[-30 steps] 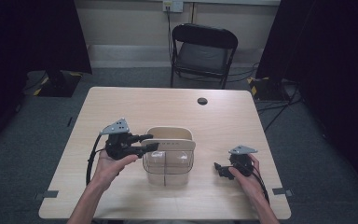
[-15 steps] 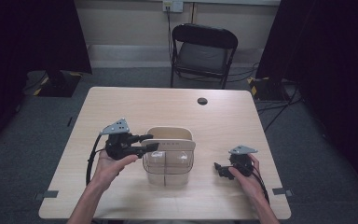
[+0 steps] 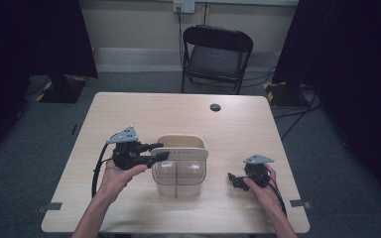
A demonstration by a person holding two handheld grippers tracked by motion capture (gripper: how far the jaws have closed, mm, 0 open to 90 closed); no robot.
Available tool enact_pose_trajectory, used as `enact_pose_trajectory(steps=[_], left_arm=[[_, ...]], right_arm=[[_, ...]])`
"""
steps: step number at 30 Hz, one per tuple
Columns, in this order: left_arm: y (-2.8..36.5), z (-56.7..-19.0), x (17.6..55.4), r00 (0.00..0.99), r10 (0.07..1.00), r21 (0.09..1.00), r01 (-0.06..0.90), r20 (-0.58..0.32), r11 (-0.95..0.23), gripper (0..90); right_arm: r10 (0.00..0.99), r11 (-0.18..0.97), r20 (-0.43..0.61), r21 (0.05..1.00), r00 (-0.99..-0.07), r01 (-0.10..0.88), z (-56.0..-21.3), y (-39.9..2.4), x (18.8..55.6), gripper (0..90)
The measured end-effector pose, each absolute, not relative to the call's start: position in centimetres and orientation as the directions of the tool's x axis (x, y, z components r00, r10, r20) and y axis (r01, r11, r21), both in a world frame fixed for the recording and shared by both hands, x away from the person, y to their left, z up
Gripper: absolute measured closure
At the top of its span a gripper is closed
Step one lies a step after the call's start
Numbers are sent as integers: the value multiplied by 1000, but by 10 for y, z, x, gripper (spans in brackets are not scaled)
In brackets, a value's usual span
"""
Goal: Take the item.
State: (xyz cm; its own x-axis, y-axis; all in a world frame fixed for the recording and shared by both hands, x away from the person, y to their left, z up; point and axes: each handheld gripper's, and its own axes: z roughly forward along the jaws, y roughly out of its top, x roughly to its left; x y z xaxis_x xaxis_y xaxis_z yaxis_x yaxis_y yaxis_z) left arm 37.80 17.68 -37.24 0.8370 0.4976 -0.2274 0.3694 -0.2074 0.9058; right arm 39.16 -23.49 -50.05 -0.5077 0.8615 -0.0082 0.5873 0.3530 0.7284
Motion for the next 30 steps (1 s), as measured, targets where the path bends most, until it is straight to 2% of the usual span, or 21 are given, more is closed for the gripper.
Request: enact_pose_trajectory(steps=[30], left_arm=[[177, -372, 378, 836, 498, 905, 371, -230, -206, 552]], right_arm=[[860, 354, -9, 729, -510, 585, -501, -235, 392, 110]])
